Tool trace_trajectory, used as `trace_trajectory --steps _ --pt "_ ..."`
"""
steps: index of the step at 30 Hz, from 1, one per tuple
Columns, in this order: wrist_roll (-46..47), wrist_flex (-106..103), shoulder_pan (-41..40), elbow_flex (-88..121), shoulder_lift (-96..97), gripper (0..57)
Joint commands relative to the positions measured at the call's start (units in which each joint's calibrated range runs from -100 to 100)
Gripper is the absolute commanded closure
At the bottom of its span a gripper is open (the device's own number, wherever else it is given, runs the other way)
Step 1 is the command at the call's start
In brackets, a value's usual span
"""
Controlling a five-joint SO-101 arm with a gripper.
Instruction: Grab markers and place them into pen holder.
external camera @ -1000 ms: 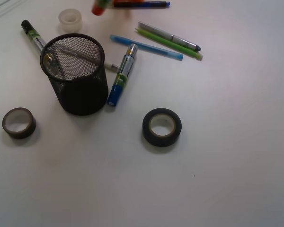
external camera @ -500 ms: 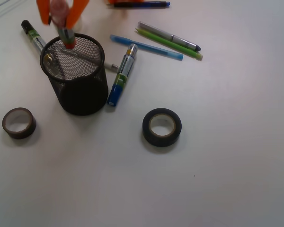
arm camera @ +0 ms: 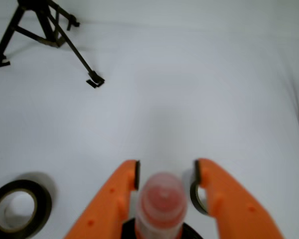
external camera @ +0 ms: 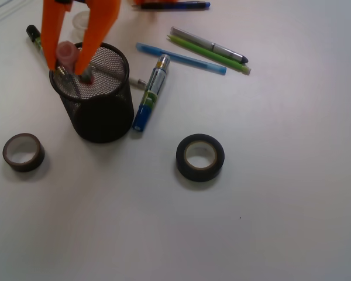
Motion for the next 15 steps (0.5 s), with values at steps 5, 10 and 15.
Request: trace_trajectory --steps 5,10,15 --pt "2.0 -9.7 -1.8 1.0 -1.5 28.3" --pt "4.2 -7.3 -1.8 -1.4 -2.3 28.8" --pt "10.8 11.5 -1.4 -8.1 -9.3 28.8"
